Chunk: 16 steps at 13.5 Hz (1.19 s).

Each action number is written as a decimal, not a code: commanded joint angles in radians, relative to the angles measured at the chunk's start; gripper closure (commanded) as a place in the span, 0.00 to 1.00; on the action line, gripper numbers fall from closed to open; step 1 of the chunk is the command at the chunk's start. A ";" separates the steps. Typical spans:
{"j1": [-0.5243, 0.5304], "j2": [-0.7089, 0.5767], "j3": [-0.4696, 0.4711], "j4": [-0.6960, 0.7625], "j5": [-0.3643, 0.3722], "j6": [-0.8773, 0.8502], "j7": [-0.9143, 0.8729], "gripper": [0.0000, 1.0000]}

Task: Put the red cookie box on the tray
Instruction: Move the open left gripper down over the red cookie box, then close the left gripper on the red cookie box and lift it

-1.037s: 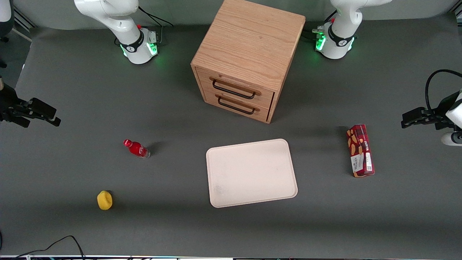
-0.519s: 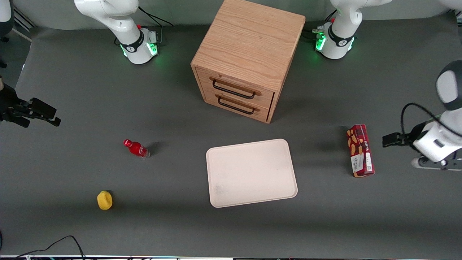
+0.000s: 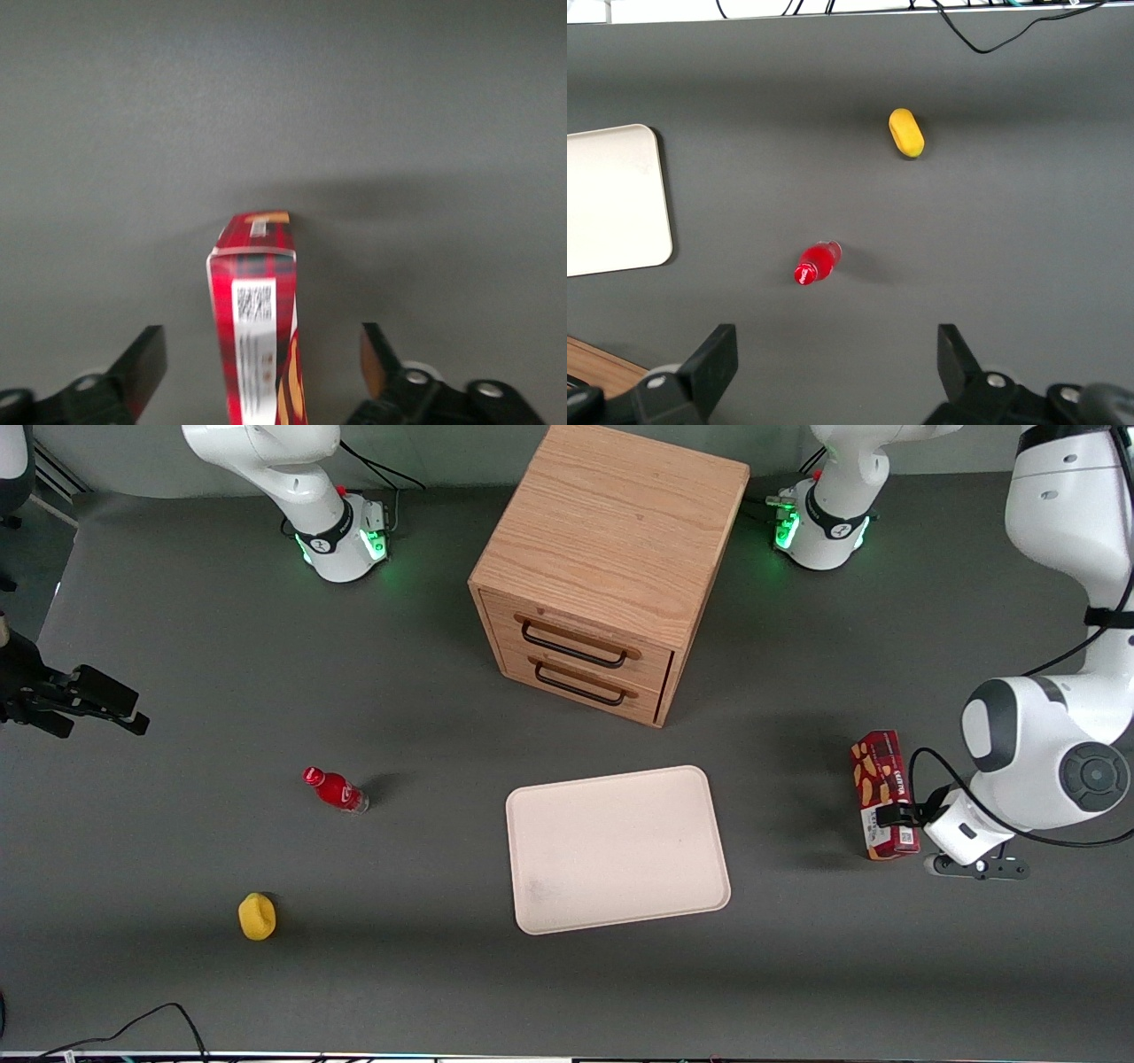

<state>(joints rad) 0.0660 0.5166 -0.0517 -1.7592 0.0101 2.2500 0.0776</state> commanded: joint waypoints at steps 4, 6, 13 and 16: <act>-0.011 -0.013 0.006 -0.095 -0.004 0.115 -0.007 1.00; -0.011 -0.013 0.006 -0.094 -0.004 0.115 -0.007 1.00; -0.147 0.094 0.001 0.427 -0.009 -0.381 -0.281 1.00; -0.282 0.164 0.000 0.518 -0.012 -0.351 -0.509 1.00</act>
<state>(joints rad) -0.1333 0.5831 -0.0683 -1.3592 0.0058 1.9083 -0.3035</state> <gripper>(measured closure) 0.797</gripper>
